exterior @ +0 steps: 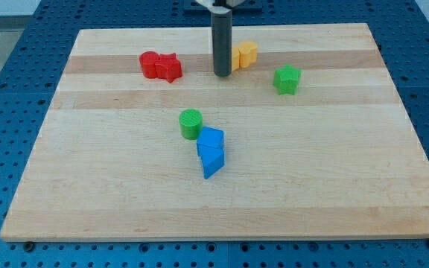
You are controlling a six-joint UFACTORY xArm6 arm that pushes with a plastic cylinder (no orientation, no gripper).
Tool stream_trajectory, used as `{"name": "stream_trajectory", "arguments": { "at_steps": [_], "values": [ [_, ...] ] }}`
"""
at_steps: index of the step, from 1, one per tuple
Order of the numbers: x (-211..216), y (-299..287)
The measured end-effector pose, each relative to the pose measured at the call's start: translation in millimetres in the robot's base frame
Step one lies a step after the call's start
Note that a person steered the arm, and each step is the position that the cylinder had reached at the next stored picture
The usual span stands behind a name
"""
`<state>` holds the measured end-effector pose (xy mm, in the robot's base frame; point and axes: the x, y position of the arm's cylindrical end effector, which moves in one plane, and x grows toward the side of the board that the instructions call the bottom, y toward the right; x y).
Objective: Point your arm at the green star
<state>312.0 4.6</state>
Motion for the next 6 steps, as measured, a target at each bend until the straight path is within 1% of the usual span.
{"name": "stream_trajectory", "arguments": {
  "at_steps": [1,2,5,6],
  "values": [
    [-22.8,12.8],
    [-19.1,12.8],
    [77.6,22.2],
    [101.1,64.8]
  ]
}}
